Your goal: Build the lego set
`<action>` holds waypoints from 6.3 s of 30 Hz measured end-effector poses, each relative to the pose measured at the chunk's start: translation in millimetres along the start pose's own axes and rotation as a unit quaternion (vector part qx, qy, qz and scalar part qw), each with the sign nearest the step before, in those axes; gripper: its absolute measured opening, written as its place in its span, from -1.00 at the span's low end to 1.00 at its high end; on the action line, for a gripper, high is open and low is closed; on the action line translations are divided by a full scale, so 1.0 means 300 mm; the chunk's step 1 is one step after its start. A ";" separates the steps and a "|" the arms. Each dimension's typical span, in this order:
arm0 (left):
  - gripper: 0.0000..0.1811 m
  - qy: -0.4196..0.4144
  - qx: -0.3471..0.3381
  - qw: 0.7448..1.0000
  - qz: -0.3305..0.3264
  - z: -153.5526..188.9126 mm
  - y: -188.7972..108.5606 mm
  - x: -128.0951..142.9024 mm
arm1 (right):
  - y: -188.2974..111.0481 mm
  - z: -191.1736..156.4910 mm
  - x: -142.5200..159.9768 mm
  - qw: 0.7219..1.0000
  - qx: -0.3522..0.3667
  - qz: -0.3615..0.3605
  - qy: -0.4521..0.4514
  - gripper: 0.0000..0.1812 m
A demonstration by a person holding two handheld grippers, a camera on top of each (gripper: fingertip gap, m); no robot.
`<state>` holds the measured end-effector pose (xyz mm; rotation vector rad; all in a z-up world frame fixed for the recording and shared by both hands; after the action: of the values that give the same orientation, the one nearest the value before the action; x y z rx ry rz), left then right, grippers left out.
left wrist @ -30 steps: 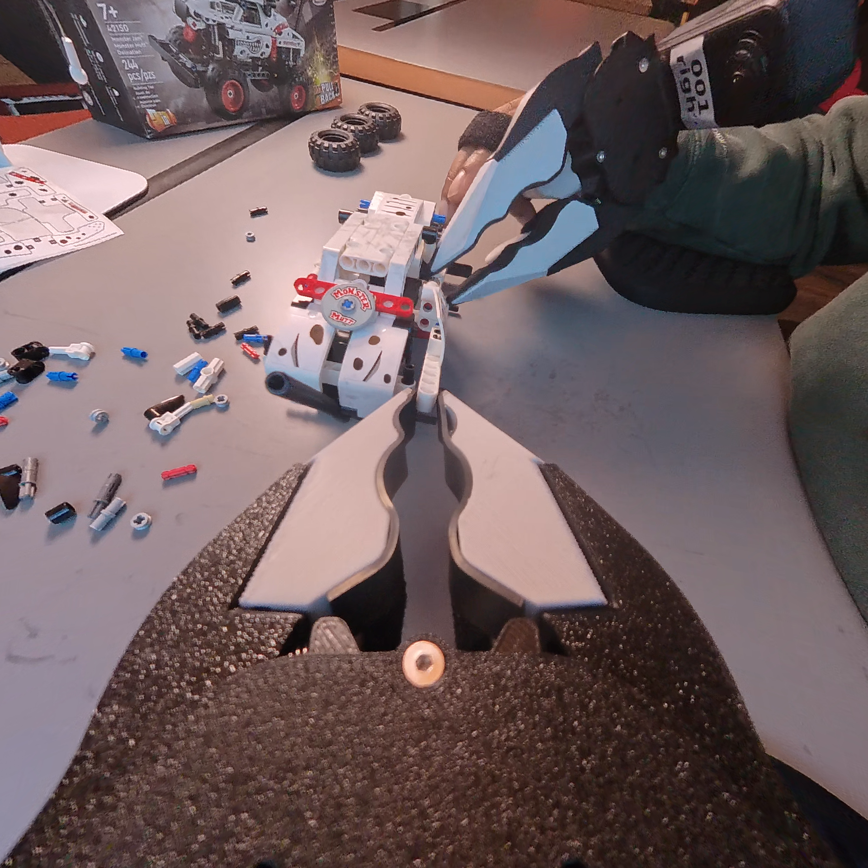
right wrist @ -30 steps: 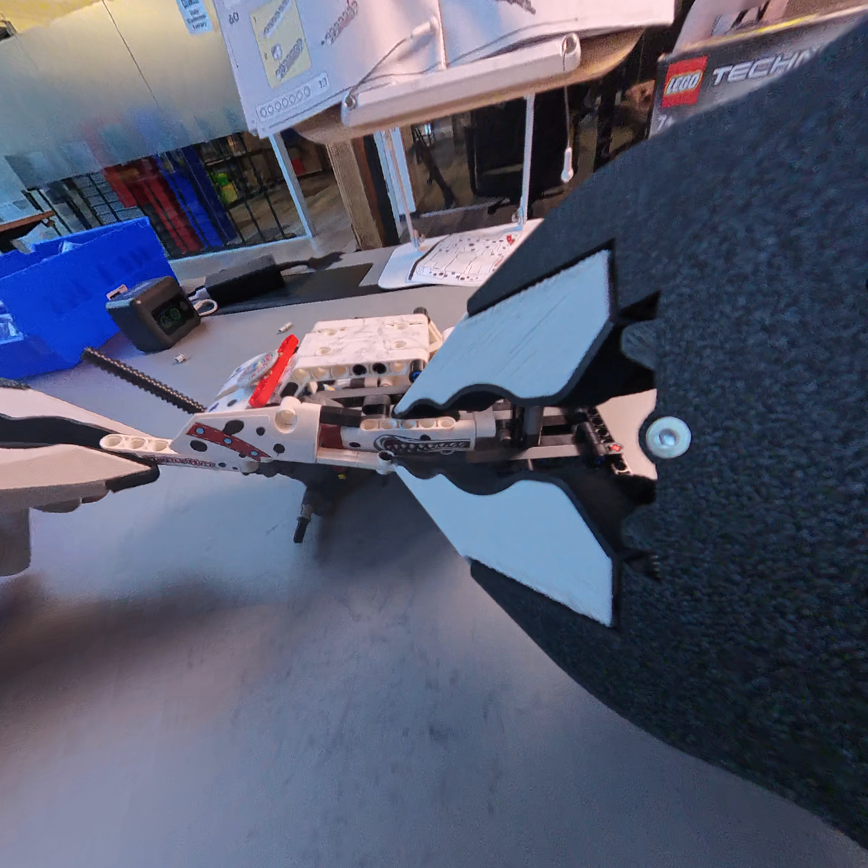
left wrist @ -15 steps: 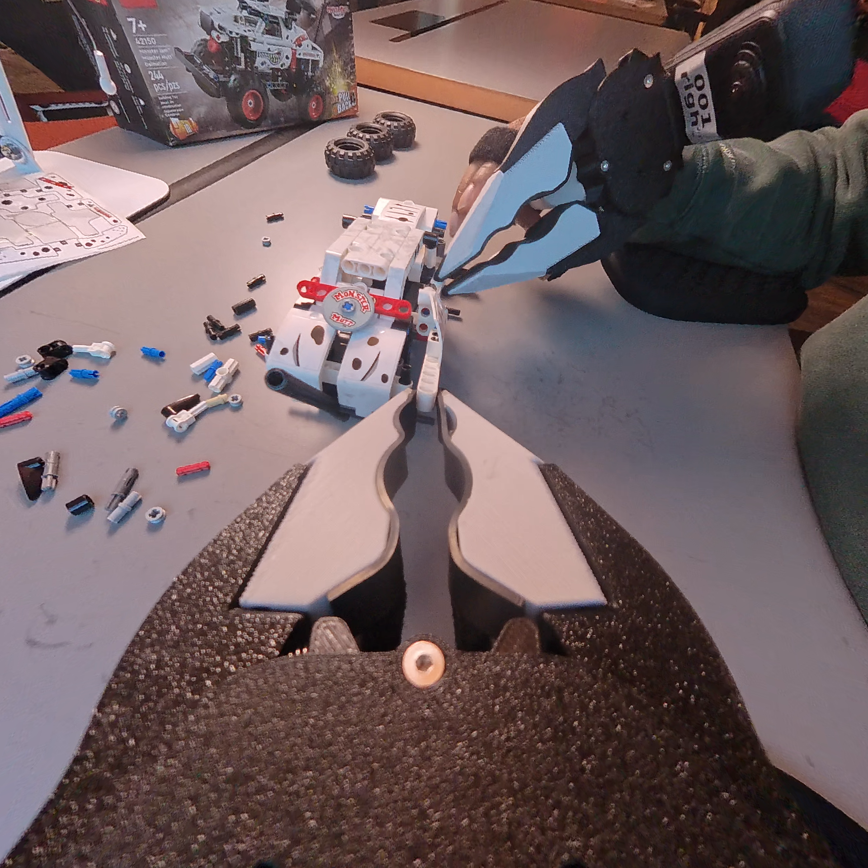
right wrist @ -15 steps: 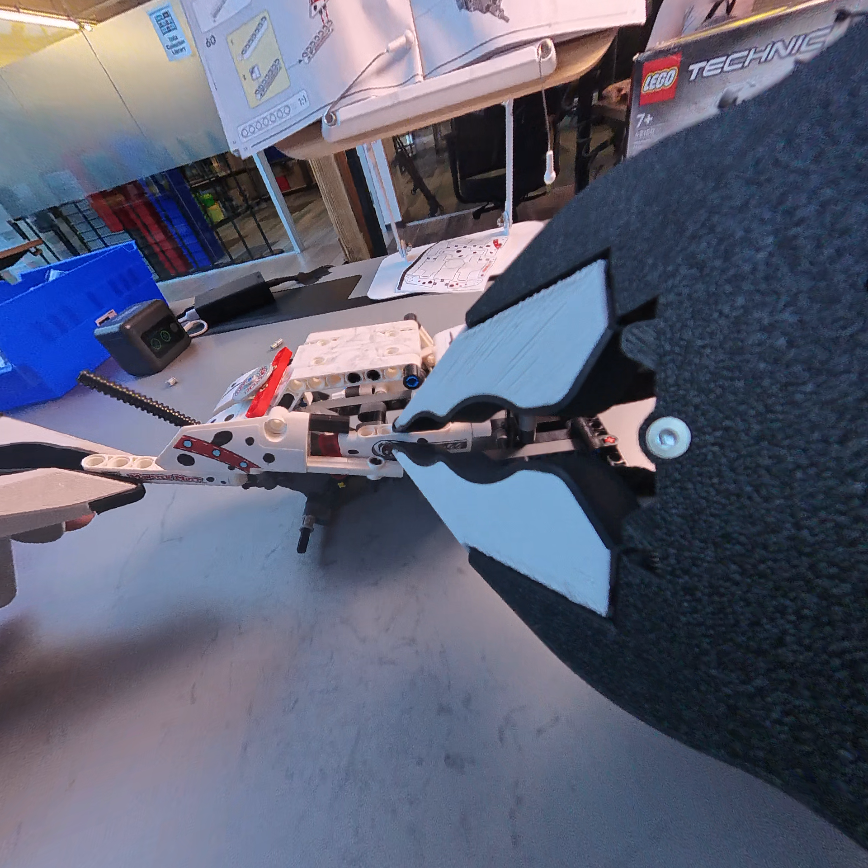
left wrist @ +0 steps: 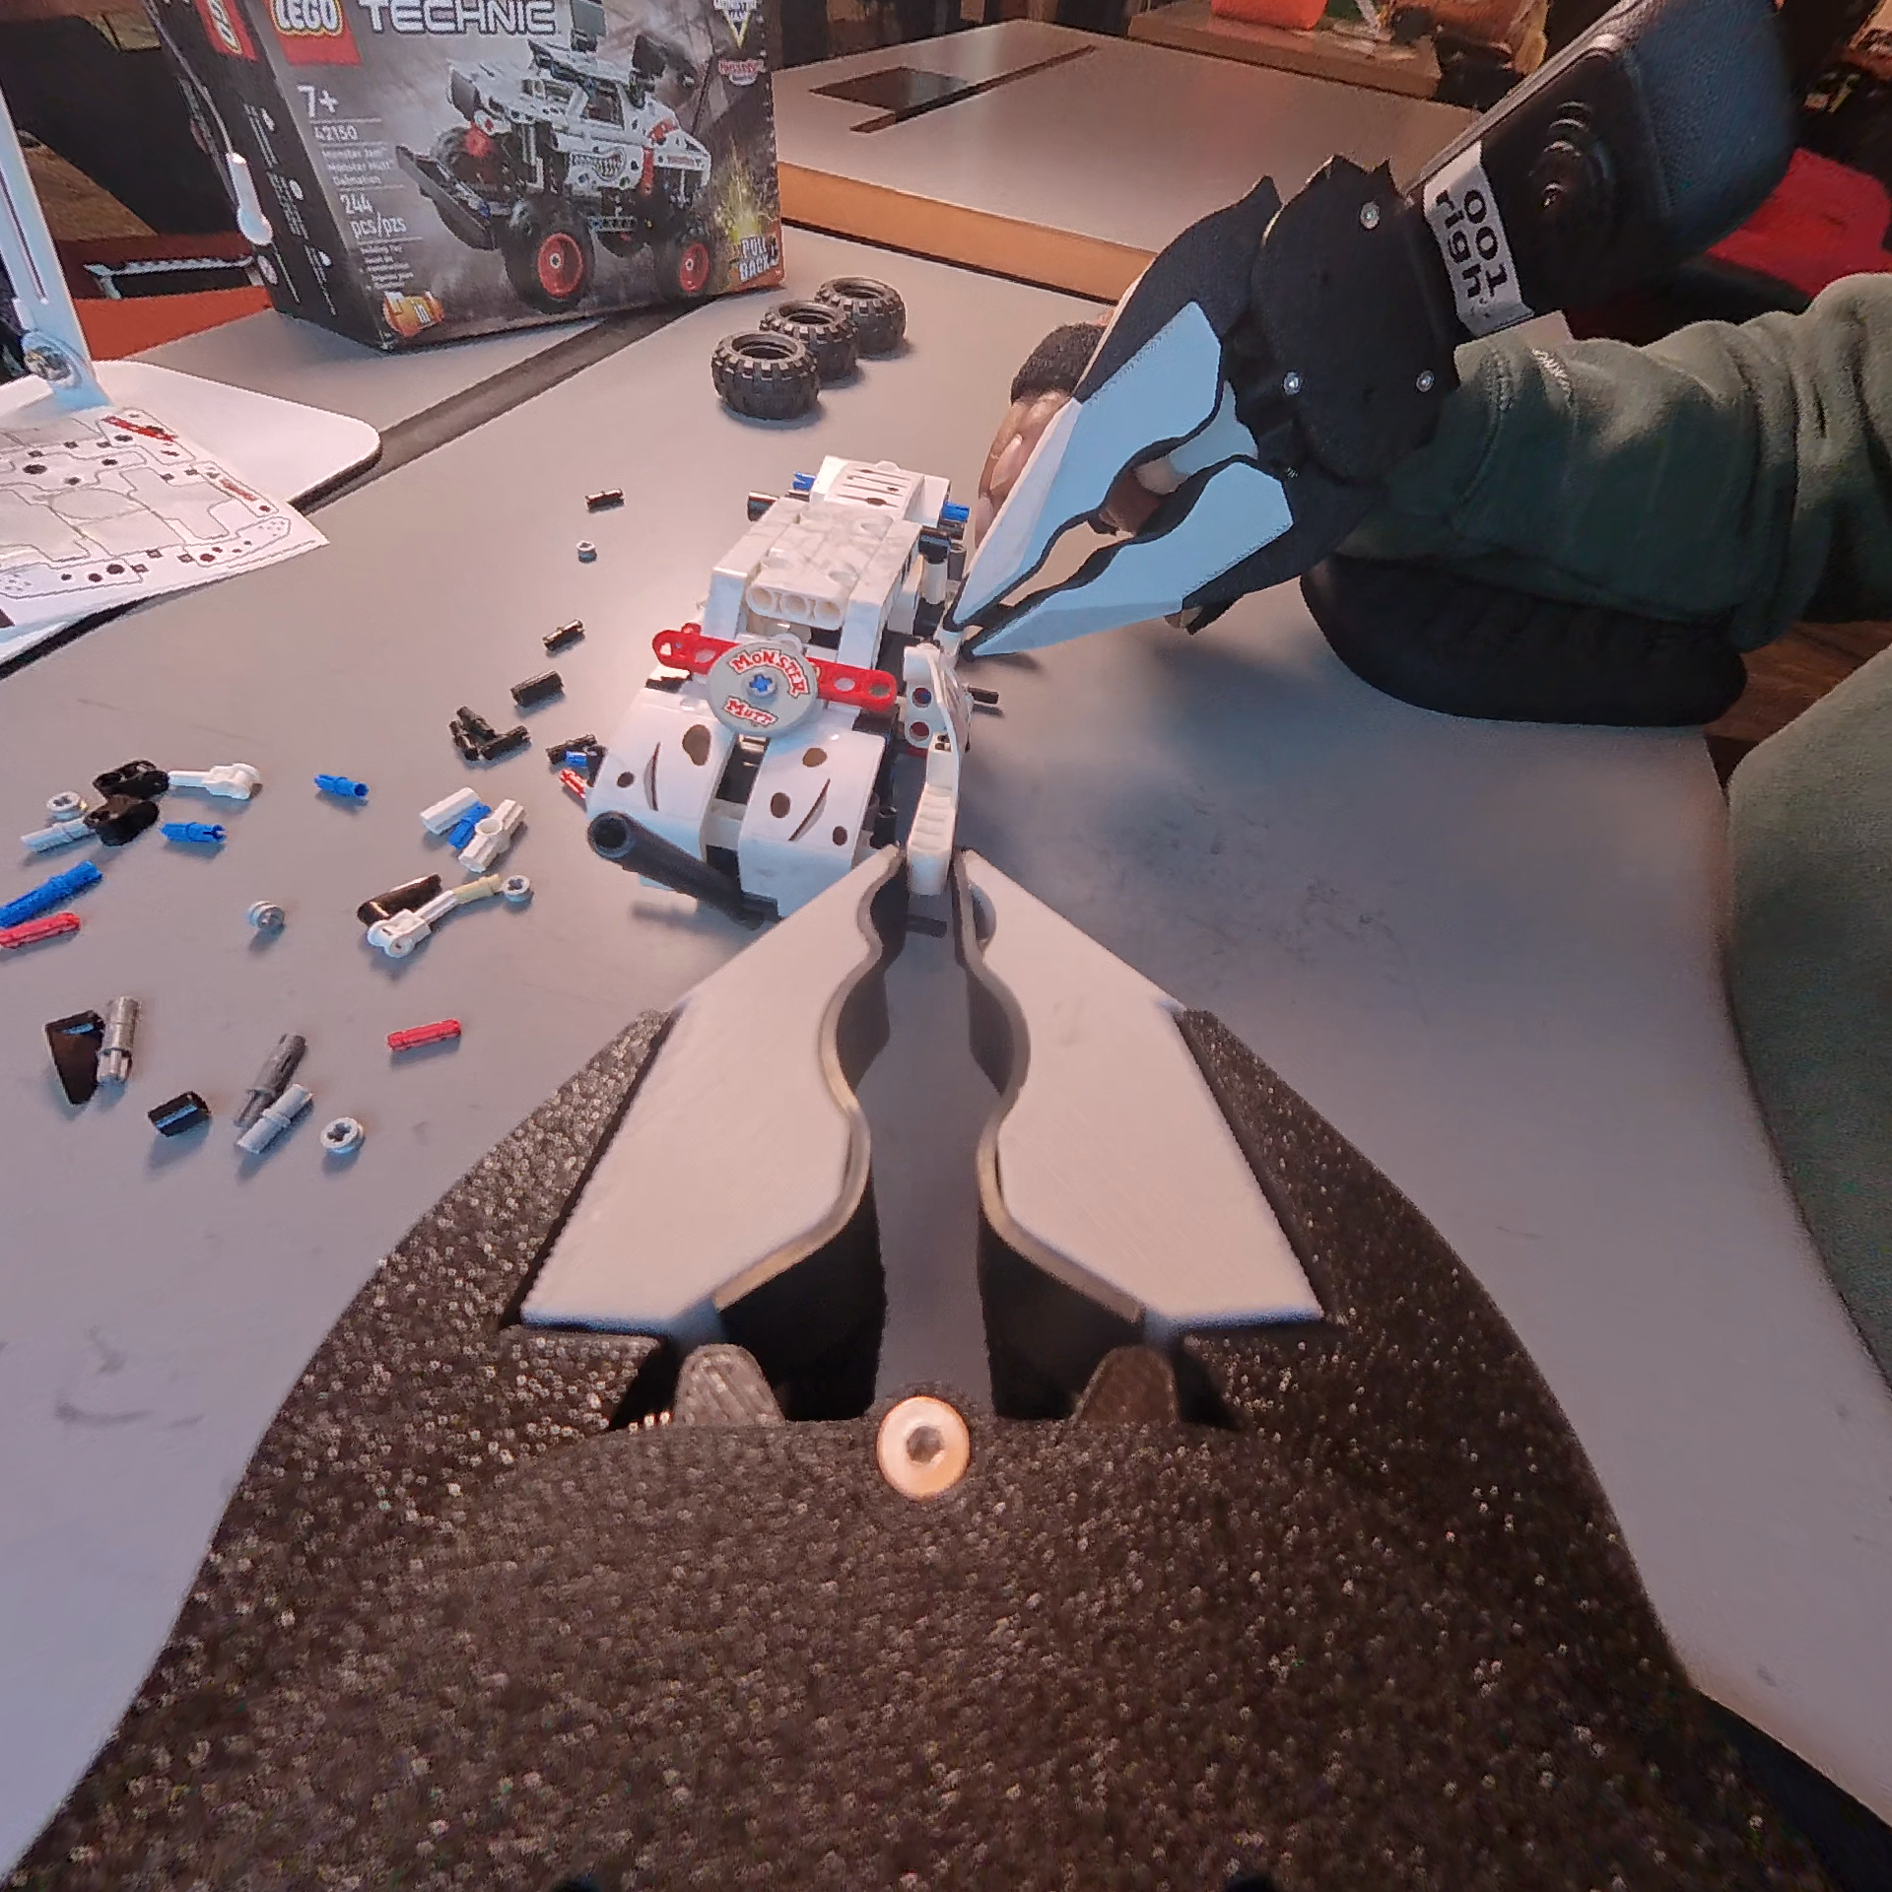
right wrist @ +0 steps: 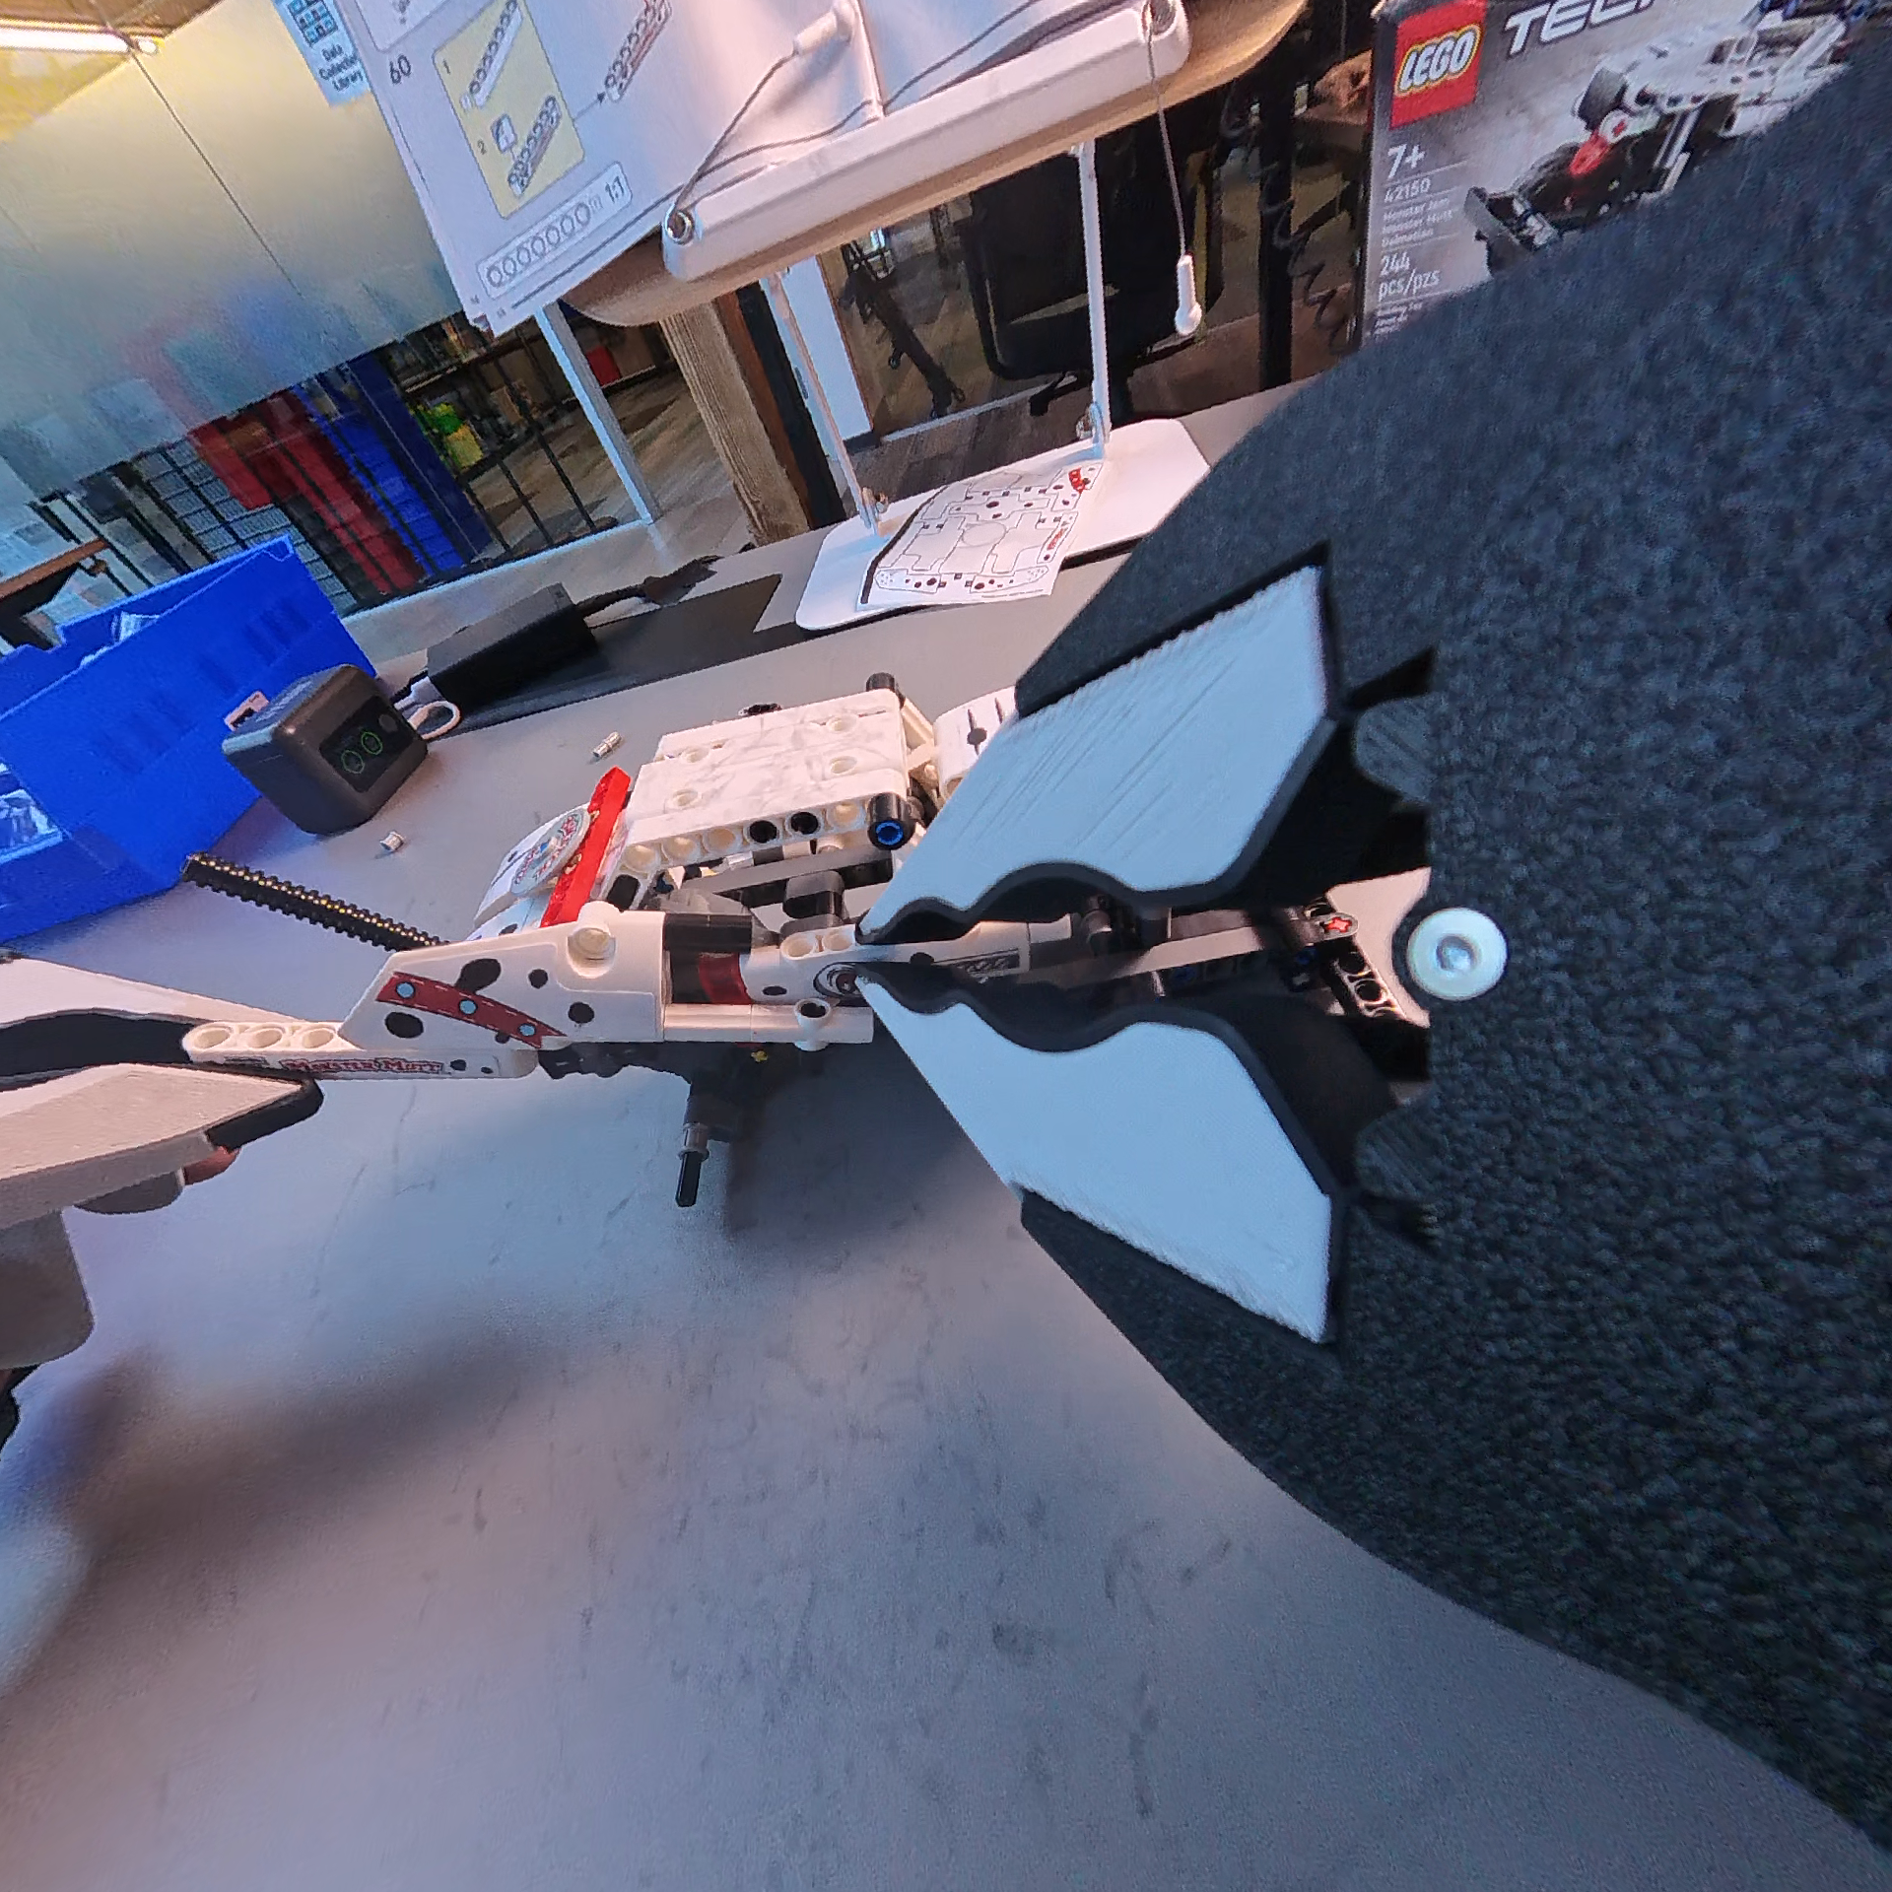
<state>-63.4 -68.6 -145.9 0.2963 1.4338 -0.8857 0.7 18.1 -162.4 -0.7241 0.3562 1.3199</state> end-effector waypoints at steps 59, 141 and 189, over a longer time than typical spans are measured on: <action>-0.93 -0.086 0.062 0.975 0.193 0.002 -0.054 -0.136 | -0.007 0.013 -0.067 0.997 0.016 0.053 0.059 -0.70; -0.93 -0.040 0.005 0.998 0.044 -0.015 0.027 -0.010 | -0.071 0.159 -0.051 0.978 0.062 0.116 0.162 -0.79; -0.89 0.095 -0.115 0.988 -0.042 -0.038 0.111 -0.017 | -0.040 0.084 0.067 0.999 0.046 0.017 0.000 -0.90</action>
<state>-48.7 -37.2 -153.7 0.1488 1.7192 -0.7656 13.1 48.8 -153.2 -0.6432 0.4283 1.3256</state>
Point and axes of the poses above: each gripper's, where its closed fingertips meet, y out along the fingers, x out of its underside, z = x × y across the jaws, the point moved 1 cm from there along -y, back along the fingers, and after that the axes turned 11 degrees about x, right-handed, at the moved point
